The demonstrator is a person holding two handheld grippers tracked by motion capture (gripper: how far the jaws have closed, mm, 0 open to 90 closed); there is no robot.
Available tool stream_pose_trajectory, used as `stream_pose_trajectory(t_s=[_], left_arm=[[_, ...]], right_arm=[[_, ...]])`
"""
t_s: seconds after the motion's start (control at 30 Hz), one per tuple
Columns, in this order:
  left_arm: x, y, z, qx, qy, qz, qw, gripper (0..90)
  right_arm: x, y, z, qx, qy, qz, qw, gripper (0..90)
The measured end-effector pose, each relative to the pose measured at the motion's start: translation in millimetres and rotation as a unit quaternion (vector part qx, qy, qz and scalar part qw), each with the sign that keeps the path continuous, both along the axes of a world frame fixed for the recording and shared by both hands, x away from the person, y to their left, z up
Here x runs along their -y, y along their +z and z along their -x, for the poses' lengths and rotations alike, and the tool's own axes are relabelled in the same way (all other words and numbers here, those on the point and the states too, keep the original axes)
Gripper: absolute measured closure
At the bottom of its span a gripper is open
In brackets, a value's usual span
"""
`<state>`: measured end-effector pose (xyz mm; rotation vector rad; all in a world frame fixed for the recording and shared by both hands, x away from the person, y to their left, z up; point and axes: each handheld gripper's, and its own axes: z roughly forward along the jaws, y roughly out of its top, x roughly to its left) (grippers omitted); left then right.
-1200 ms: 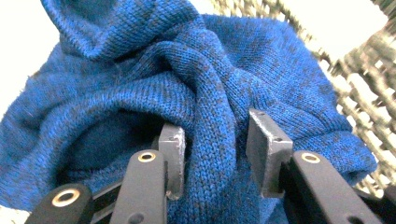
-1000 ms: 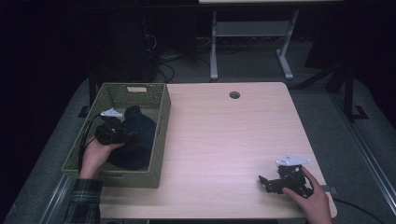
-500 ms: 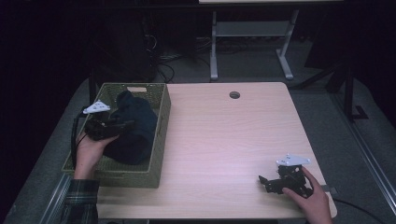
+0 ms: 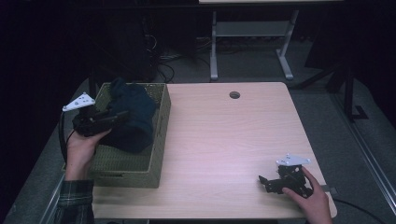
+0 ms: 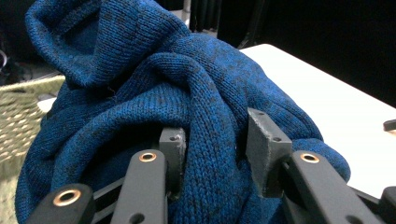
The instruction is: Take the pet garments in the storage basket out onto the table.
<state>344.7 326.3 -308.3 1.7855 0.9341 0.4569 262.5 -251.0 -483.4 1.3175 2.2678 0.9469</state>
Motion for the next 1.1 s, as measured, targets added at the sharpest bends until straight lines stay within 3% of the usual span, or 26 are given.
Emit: stream_pose_trajectory(t_s=[0.5, 1.1], left_arm=[[33.2, 26.3, 1.4, 0.031, -0.054, 0.025, 0.9978, 61.8], [71.3, 41.5, 2.0, 0.048, -0.099, 0.048, 0.9928, 62.0]], right_arm=[[0.0, 0.0, -0.1, 0.0, 0.0, 0.0, 1.0, 0.0], [0.0, 0.0, -0.6, 0.0, 0.001, 0.0, 1.0, 0.0]])
